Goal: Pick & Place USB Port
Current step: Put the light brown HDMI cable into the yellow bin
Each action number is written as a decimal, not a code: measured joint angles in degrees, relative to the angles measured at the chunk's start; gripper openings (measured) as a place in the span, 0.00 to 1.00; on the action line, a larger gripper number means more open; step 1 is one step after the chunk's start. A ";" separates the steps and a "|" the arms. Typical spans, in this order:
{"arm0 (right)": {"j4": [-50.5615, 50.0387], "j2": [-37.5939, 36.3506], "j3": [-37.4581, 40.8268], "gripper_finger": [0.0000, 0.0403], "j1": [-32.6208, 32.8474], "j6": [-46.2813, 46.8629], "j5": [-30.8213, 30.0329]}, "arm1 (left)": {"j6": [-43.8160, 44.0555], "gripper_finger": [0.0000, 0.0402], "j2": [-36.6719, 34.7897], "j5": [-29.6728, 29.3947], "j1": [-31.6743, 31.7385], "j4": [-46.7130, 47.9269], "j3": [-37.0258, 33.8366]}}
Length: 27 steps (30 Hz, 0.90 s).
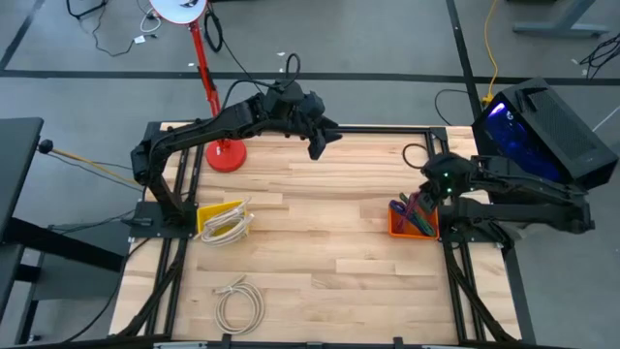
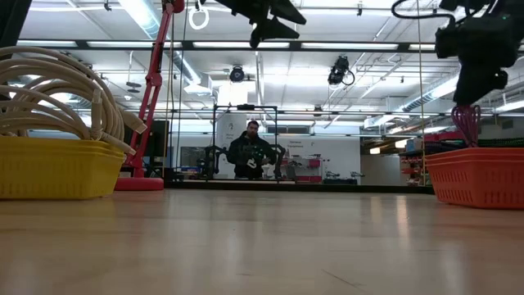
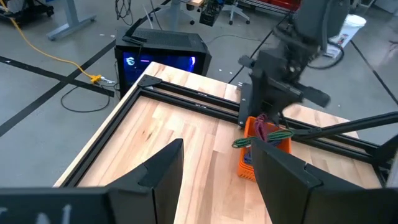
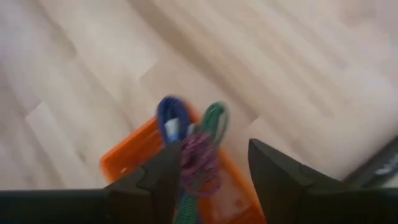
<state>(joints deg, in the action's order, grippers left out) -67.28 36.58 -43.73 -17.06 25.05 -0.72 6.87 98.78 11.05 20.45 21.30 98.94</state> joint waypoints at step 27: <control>19.53 3.60 -14.70 0.47 -3.63 -7.48 -3.91 | -9.04 0.48 0.07 -3.70 -16.63 57.85 0.00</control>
<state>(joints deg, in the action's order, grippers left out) -47.75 40.18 -58.43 -20.69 17.58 -4.63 -2.17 98.85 7.35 3.82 79.16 98.94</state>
